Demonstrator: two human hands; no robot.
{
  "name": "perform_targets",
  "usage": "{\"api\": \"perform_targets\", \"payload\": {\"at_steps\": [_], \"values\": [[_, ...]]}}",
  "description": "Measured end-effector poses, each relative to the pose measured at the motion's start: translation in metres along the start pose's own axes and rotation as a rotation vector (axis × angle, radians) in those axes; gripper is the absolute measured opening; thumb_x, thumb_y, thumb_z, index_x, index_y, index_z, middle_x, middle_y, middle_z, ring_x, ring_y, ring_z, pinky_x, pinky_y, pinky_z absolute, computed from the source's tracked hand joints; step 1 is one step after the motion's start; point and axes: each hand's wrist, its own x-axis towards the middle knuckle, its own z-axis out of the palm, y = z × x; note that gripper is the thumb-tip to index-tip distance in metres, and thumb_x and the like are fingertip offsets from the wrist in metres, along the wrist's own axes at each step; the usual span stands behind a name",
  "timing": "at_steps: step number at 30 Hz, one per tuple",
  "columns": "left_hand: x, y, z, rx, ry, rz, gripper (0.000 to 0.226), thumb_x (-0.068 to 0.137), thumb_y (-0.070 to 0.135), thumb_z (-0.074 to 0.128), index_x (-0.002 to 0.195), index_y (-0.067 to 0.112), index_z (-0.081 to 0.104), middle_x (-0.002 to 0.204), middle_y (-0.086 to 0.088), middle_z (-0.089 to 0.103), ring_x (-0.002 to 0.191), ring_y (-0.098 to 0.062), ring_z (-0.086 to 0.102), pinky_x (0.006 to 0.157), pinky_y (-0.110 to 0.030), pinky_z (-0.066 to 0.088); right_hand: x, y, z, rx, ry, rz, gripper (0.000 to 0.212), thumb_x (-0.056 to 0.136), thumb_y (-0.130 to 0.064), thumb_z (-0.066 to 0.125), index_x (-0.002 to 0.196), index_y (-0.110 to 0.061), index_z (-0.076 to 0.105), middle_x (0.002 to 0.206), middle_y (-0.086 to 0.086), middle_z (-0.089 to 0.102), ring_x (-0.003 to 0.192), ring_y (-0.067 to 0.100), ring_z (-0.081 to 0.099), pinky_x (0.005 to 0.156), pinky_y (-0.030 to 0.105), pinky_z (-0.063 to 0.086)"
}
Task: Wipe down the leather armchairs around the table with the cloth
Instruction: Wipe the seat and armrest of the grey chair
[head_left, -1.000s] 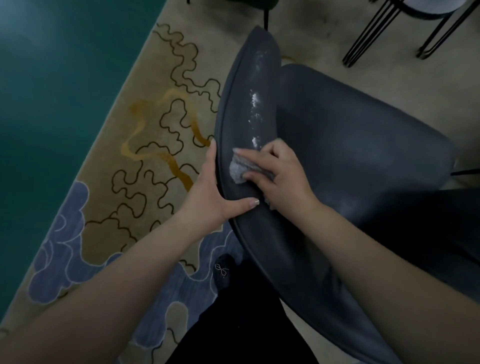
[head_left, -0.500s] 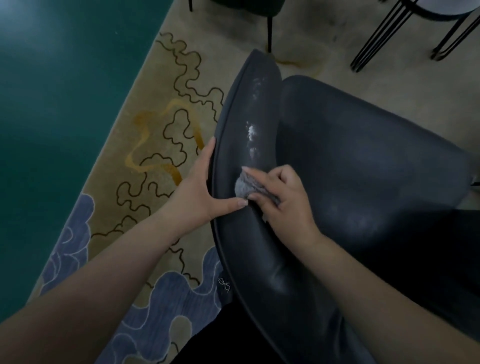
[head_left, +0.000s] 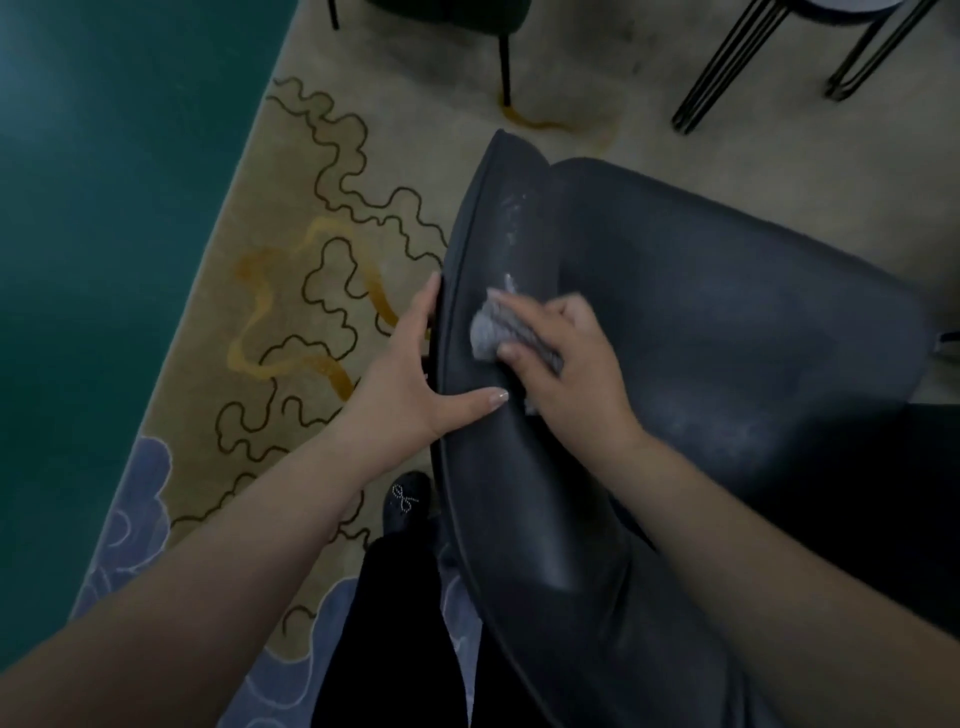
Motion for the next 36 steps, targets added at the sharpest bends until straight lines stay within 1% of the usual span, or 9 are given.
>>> {"api": "perform_targets", "payload": {"at_steps": [9, 13, 16, 20, 22, 28, 31, 33, 36], "values": [[0.018, 0.002, -0.015, -0.008, -0.102, -0.002, 0.12, 0.061, 0.042, 0.086, 0.151, 0.035, 0.007, 0.151, 0.015, 0.027, 0.132, 0.002, 0.032, 0.109, -0.025, 0.034, 0.097, -0.004, 0.018, -0.091, 0.215, 0.174, 0.038, 0.09, -0.024, 0.061, 0.127, -0.031, 0.058, 0.093, 0.0, 0.037, 0.082, 0.022, 0.054, 0.077, 0.035, 0.055], [0.03, 0.005, -0.02, -0.015, -0.135, 0.014, 0.119, 0.063, 0.036, 0.087, 0.152, 0.032, 0.007, 0.144, 0.023, 0.028, 0.126, 0.011, 0.033, 0.1, -0.007, 0.032, 0.093, -0.011, 0.014, 0.039, 0.203, 0.285, 0.038, 0.092, -0.02, 0.059, 0.127, -0.035, 0.056, 0.093, -0.002, 0.038, 0.059, 0.01, 0.055, 0.047, 0.014, 0.049], [0.044, 0.005, -0.024, -0.018, -0.156, 0.044, 0.116, 0.064, 0.027, 0.088, 0.152, 0.028, 0.011, 0.125, 0.035, 0.031, 0.103, 0.034, 0.034, 0.078, 0.008, 0.031, 0.041, -0.016, 0.015, 0.049, 0.159, 0.216, 0.046, 0.088, -0.011, 0.063, 0.124, -0.039, 0.055, 0.089, -0.001, 0.039, 0.066, 0.001, 0.049, 0.055, 0.005, 0.045], [0.055, 0.01, -0.026, 0.017, -0.161, 0.055, 0.114, 0.065, 0.026, 0.087, 0.151, 0.025, 0.012, 0.13, 0.032, 0.03, 0.105, 0.037, 0.027, 0.082, 0.009, 0.026, 0.035, -0.014, 0.021, -0.034, 0.188, 0.17, 0.048, 0.083, -0.014, 0.067, 0.125, -0.037, 0.057, 0.088, 0.001, 0.04, 0.079, 0.012, 0.048, 0.071, 0.013, 0.046], [0.061, 0.013, -0.029, 0.031, -0.157, 0.061, 0.111, 0.066, 0.027, 0.086, 0.151, 0.025, 0.015, 0.138, 0.022, 0.034, 0.112, 0.03, 0.031, 0.086, 0.005, 0.029, 0.067, -0.004, 0.022, -0.105, 0.208, 0.144, 0.047, 0.084, -0.014, 0.067, 0.125, -0.033, 0.056, 0.088, 0.005, 0.04, 0.083, 0.018, 0.048, 0.082, 0.017, 0.044], [0.089, 0.026, -0.032, 0.119, -0.13, 0.071, 0.112, 0.065, 0.041, 0.084, 0.151, 0.034, 0.012, 0.149, 0.018, 0.028, 0.127, 0.005, 0.032, 0.103, -0.012, 0.033, 0.166, 0.027, 0.012, 0.056, 0.305, 0.372, 0.036, 0.093, -0.025, 0.058, 0.128, -0.032, 0.057, 0.097, -0.004, 0.04, 0.074, 0.016, 0.054, 0.08, 0.033, 0.055], [0.103, 0.036, -0.031, 0.137, -0.136, 0.087, 0.109, 0.065, 0.04, 0.084, 0.15, 0.034, 0.015, 0.137, 0.027, 0.036, 0.118, 0.012, 0.039, 0.094, -0.002, 0.035, 0.144, 0.019, 0.008, 0.113, 0.266, 0.336, 0.037, 0.094, -0.02, 0.056, 0.13, -0.028, 0.056, 0.096, -0.001, 0.046, 0.054, 0.003, 0.054, 0.059, 0.019, 0.052], [0.109, 0.039, -0.03, 0.127, -0.144, 0.085, 0.105, 0.066, 0.034, 0.084, 0.148, 0.033, 0.02, 0.135, 0.025, 0.043, 0.12, 0.007, 0.046, 0.1, -0.015, 0.042, 0.105, 0.014, 0.008, 0.121, 0.246, 0.307, 0.041, 0.092, -0.017, 0.058, 0.128, -0.036, 0.052, 0.096, 0.006, 0.048, 0.059, -0.002, 0.055, 0.058, 0.007, 0.045], [0.11, 0.041, -0.028, 0.157, -0.141, 0.058, 0.11, 0.066, 0.035, 0.083, 0.152, 0.03, 0.014, 0.142, 0.012, 0.043, 0.125, -0.005, 0.048, 0.103, -0.033, 0.045, 0.057, 0.005, 0.015, 0.227, 0.265, 0.321, 0.045, 0.089, -0.013, 0.061, 0.125, -0.039, 0.053, 0.091, 0.002, 0.042, 0.069, -0.001, 0.051, 0.054, 0.006, 0.045]]}}
